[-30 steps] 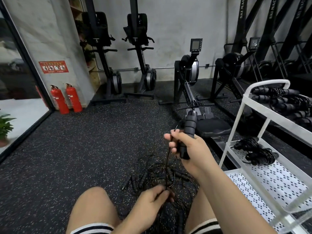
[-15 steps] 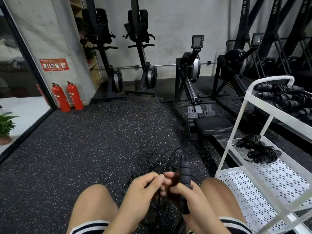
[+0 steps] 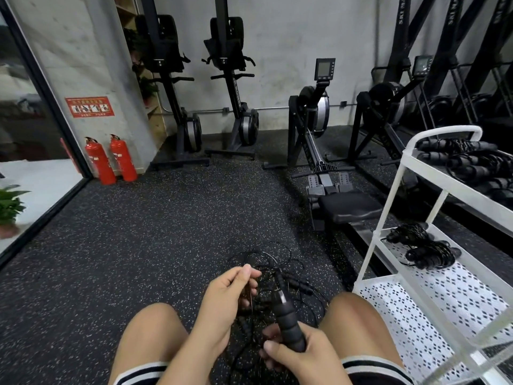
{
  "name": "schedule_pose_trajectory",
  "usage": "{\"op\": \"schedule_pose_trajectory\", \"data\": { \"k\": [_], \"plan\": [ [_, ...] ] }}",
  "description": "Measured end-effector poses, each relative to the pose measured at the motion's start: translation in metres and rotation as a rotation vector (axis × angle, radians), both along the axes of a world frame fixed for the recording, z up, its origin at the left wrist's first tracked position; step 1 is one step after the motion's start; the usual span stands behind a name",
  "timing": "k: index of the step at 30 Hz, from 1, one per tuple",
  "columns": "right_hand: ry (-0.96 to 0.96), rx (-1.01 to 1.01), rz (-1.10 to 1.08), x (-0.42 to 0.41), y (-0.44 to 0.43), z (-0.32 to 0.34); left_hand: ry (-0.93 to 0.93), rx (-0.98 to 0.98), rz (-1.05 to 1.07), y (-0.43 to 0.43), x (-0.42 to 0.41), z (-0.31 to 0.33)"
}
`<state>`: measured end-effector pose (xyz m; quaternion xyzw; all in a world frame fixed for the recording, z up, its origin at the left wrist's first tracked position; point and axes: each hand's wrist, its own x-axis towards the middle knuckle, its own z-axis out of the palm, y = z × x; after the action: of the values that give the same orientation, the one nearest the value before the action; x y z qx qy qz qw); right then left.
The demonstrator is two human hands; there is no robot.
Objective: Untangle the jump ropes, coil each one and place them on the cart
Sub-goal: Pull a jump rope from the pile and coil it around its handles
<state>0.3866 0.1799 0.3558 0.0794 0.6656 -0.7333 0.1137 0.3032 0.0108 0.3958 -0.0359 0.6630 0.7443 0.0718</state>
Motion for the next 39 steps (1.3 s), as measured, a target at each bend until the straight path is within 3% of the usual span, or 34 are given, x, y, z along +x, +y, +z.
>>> {"op": "schedule_pose_trajectory", "data": {
  "k": [6, 11, 15, 21, 26, 29, 34, 39],
  "plan": [
    [0.005, 0.207, -0.043, -0.001, -0.005, 0.008, 0.019, 0.016, -0.029, 0.005, 0.007, -0.001],
    [0.134, 0.163, -0.219, -0.006, -0.021, 0.015, 0.141, -0.143, -0.12, 0.015, 0.017, 0.01],
    [0.181, 0.167, -0.273, -0.015, -0.022, 0.025, 0.212, -0.108, -0.064, 0.019, 0.019, 0.018],
    [0.225, 0.119, -0.275, -0.033, -0.013, 0.051, 0.125, -0.003, -0.126, 0.022, 0.021, 0.009],
    [0.239, 0.023, -0.358, -0.054, -0.004, 0.072, 0.143, -0.185, -0.243, 0.023, 0.031, -0.006],
    [0.235, -0.018, -0.342, -0.062, 0.0, 0.084, 0.16, -0.253, -0.252, 0.023, 0.032, -0.01],
    [0.262, 0.116, -0.238, -0.067, -0.005, 0.087, 0.191, -0.156, -0.178, 0.024, 0.023, -0.007],
    [0.241, 0.059, -0.264, -0.071, -0.001, 0.09, 0.207, -0.353, -0.234, 0.016, 0.01, -0.017]
  ]
}}
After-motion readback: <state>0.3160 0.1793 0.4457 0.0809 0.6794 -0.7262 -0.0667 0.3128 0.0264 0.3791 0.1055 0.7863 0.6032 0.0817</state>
